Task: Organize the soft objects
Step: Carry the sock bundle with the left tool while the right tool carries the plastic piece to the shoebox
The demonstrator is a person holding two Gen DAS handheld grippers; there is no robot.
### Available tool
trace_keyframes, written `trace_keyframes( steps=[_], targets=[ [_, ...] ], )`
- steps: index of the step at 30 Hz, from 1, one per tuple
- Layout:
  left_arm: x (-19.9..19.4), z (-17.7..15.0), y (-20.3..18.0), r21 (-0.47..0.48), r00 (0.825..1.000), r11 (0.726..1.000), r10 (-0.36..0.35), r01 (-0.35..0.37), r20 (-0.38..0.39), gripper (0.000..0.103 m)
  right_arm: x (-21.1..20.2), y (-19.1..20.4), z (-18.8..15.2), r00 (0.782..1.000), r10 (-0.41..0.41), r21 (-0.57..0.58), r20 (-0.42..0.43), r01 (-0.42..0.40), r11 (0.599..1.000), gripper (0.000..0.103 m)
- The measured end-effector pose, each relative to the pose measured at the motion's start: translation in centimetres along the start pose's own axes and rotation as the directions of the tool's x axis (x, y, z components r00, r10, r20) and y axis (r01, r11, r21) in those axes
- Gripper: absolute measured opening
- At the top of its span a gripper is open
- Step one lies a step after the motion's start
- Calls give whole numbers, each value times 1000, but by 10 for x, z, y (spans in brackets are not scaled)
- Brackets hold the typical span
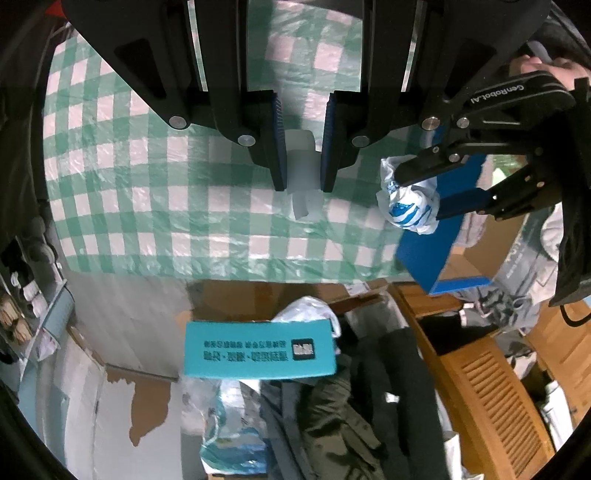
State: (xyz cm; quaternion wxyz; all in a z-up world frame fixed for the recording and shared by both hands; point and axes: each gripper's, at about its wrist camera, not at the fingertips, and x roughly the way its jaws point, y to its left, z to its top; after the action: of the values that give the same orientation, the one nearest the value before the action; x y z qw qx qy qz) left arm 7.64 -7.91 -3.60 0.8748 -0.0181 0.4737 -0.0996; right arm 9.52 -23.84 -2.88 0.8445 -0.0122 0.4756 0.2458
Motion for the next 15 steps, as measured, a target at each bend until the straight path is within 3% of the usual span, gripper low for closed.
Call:
trace_keyframes(
  steps=[15],
  targets=[
    [-51,-14,31,-37,995,998,62,-60,74,54,-20,47,5,999,37,-68,38,-34,997,16]
  ],
)
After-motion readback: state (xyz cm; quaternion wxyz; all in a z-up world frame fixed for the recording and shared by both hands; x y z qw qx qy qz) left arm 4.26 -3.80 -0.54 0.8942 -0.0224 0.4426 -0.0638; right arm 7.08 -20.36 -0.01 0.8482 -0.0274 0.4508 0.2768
